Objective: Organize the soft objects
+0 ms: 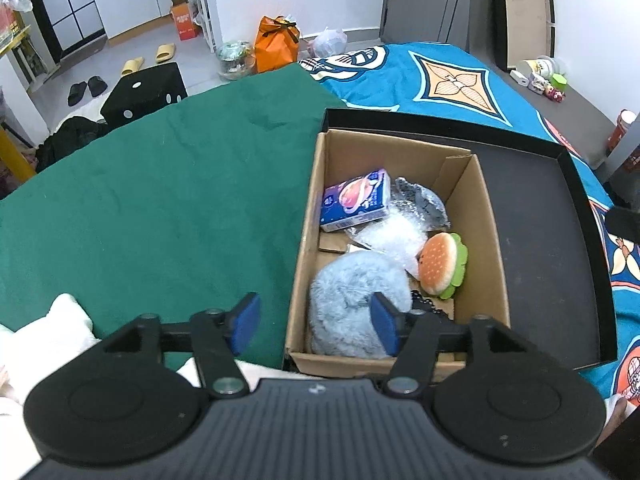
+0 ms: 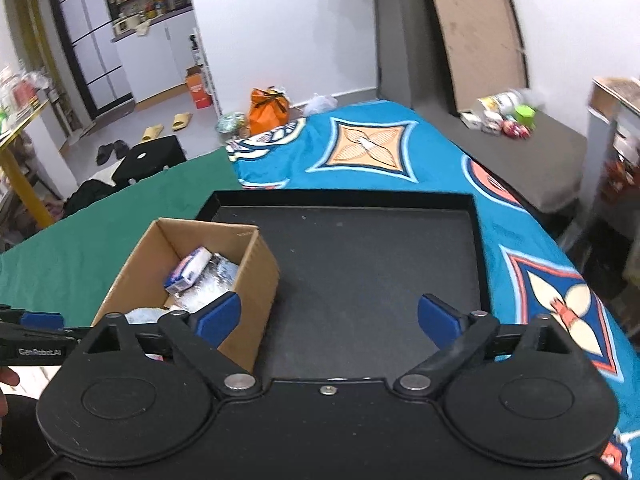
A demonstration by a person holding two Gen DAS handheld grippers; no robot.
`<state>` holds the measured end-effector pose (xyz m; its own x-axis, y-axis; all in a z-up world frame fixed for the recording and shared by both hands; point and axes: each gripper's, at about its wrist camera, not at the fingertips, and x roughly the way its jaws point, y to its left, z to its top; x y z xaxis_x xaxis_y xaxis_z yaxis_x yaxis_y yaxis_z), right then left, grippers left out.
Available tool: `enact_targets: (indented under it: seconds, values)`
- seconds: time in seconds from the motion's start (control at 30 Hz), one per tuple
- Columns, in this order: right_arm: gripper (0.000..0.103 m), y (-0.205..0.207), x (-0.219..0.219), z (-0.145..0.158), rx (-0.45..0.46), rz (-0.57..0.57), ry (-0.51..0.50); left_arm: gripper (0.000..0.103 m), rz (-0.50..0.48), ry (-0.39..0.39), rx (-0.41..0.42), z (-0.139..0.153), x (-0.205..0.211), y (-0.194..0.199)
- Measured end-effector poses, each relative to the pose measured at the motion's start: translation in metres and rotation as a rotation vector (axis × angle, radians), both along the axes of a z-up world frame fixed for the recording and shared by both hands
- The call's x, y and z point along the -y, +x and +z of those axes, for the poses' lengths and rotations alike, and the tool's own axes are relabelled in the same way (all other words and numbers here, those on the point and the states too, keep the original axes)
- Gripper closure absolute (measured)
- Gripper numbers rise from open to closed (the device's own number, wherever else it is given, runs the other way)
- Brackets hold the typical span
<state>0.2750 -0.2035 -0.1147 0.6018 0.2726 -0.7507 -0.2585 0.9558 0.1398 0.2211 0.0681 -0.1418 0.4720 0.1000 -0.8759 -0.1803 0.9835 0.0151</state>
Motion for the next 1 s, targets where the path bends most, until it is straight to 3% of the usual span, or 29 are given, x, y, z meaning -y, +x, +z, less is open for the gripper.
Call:
enact_targets:
  seconds: [0.2, 0.57, 1.0]
  values:
    - [0.000, -0.013, 0.014, 0.009, 0.012, -0.037, 0.029, 0.026, -0.005, 0.009, 0.016, 0.013, 0.013, -0.006]
    - [0.000, -0.030, 0.030, 0.030, -0.016, -0.037, 0.072, 0.012, -0.001, 0.041, 0.067, 0.048, 0.033, -0.024]
    - [0.000, -0.069, 0.037, 0.065, 0.014, 0.011, 0.105, 0.003, 0.007, 0.025, 0.149, 0.094, 0.047, -0.066]
